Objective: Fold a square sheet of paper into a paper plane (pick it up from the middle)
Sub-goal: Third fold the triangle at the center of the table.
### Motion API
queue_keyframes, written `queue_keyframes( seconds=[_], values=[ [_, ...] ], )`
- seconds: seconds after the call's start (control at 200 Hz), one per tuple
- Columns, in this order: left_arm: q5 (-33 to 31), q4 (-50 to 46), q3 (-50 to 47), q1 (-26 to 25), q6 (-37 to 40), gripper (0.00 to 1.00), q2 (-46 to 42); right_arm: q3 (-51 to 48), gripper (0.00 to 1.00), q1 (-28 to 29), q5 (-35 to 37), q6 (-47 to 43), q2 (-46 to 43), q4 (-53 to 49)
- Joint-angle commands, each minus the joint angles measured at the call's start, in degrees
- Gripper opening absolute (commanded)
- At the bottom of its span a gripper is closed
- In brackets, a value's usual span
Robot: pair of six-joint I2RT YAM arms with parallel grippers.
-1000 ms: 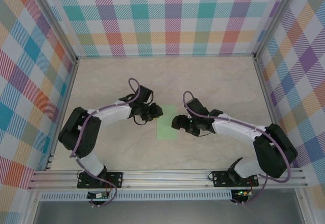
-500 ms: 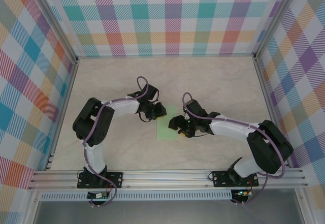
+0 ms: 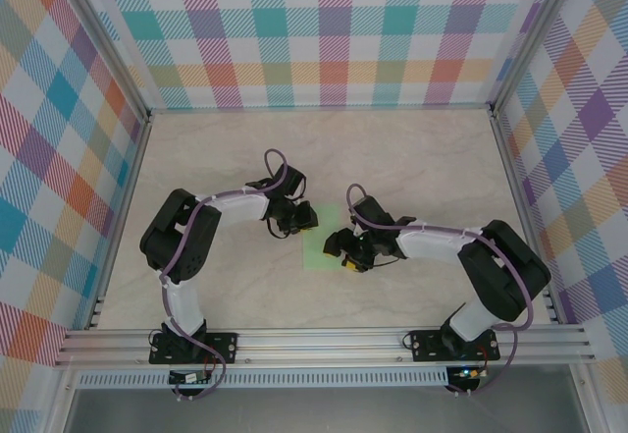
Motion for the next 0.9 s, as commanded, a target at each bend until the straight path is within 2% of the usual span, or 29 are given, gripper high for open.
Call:
queue_keyframes(
  seconds=[0.0, 0.355, 0.455, 0.79, 0.9],
  values=[
    [-1.9, -2.6, -2.1, 0.7, 1.4, 0.19, -0.1, 0.8, 0.62, 0.2, -0.5, 0.8, 0.5, -0.6],
    [-1.0, -1.1, -5.3, 0.7, 0.5, 0.19, 0.1, 1.3, 0.61, 1.1, -2.2, 0.7, 3.4, 1.6],
    [-1.0, 0.9, -5.8, 0.7, 0.3, 0.19, -0.2, 2.7, 0.57, 1.5, -3.0, 0.1, 4.6, 1.8],
    [-0.4, 1.6, -6.7, 0.7, -0.3, 0.19, -0.4, 5.4, 0.56, 2.4, -1.1, -1.1, 4.2, -0.6],
    [-0.5, 2.0, -7.1, 0.7, -0.5, 0.19, -0.5, 7.1, 0.56, 2.4, 1.1, -1.7, 3.8, -4.6]
  ],
)
